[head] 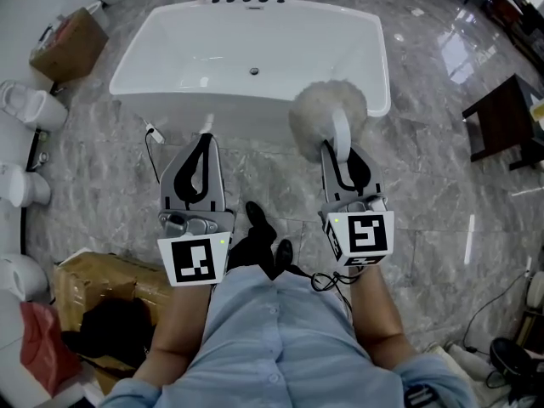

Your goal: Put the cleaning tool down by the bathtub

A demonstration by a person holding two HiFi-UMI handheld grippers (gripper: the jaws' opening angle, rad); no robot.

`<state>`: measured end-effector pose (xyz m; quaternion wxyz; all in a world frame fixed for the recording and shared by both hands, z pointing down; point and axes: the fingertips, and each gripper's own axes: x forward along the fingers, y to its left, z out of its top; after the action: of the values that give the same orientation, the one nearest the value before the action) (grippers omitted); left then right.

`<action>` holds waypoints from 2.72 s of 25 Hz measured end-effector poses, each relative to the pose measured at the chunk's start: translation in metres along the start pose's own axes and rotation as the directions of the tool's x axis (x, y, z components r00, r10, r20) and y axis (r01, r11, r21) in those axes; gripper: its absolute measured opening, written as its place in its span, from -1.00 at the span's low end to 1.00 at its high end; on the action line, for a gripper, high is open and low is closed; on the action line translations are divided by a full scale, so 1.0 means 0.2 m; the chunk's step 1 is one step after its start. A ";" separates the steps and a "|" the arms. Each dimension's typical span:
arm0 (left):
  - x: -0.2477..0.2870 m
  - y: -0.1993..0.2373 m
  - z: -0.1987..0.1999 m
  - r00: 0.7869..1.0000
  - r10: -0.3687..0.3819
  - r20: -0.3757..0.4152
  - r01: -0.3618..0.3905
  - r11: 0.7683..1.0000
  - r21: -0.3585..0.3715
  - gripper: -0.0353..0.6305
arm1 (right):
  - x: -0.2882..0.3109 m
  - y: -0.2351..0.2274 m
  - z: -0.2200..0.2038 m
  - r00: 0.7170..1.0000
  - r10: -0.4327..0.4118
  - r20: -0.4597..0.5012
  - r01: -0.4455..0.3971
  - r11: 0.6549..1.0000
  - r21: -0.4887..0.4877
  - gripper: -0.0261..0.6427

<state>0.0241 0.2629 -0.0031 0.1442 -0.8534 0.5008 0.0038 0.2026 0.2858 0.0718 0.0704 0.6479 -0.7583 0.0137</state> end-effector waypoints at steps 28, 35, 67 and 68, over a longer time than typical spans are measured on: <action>0.87 0.59 -0.40 0.998 0.066 -0.015 -0.067 0.997 -0.039 -0.84 | 1.14 -0.01 0.10 0.995 0.098 -0.022 -0.099 0.994 -0.054 -0.63; 1.04 0.75 -0.41 0.996 0.084 0.017 -0.084 0.996 -0.029 -0.84 | 1.38 0.01 0.25 0.992 0.119 0.034 -0.115 0.989 -0.092 -0.63; 1.19 0.74 -1.27 0.929 0.264 -0.261 -0.290 0.955 -0.067 -0.85 | 1.91 0.14 -0.49 0.836 0.504 -0.216 -0.526 0.848 -0.060 -0.63; 1.17 0.74 -1.31 0.925 0.266 -0.272 -0.293 0.954 -0.064 -0.85 | 1.90 0.17 -0.55 0.821 0.519 -0.237 -0.545 0.837 -0.053 -0.63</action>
<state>-0.0218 -0.0695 0.1774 0.0309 -0.7727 0.6310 -0.0620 0.1212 -0.0690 0.2298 0.1830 0.3997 -0.8964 0.0571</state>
